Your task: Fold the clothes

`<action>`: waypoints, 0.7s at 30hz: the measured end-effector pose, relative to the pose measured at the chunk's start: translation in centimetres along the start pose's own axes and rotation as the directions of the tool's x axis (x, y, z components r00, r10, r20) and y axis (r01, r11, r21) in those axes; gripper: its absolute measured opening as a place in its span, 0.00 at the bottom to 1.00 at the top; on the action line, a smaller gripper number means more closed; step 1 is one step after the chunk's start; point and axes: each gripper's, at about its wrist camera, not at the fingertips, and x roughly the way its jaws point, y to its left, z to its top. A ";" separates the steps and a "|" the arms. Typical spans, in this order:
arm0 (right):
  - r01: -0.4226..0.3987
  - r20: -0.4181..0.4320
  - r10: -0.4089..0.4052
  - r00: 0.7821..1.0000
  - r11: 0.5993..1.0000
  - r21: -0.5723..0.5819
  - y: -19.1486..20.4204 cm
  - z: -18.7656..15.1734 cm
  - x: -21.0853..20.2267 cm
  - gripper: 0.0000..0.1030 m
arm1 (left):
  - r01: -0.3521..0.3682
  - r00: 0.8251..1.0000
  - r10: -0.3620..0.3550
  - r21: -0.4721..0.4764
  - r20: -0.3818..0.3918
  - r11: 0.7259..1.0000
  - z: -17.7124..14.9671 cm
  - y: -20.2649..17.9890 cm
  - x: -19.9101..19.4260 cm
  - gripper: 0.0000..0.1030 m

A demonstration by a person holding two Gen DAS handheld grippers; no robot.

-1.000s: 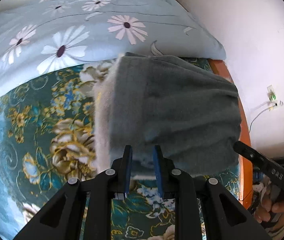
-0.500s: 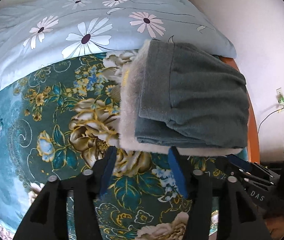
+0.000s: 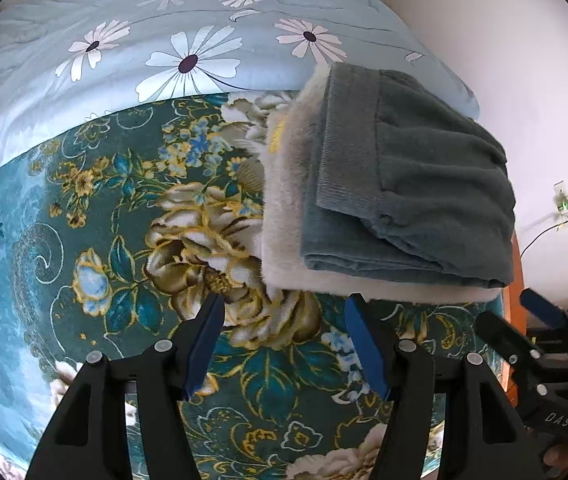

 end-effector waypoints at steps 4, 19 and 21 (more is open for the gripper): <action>0.022 0.025 -0.022 0.999 1.000 -0.008 0.7 -0.1 0.2 1.00 | 0.037 0.999 -0.037 -0.004 0.003 0.999 0.2 0.5 0.6 0.76; 0.055 -0.062 -0.056 0.997 0.998 -0.010 2.4 -0.4 3.3 1.00 | 0.089 0.994 -0.097 0.161 0.042 0.983 1.2 -0.2 3.4 0.89; 0.061 -0.074 -0.062 0.995 0.998 -0.014 2.6 -0.3 3.8 1.00 | 0.089 0.995 -0.096 0.154 0.037 0.984 1.4 0.2 4.1 0.89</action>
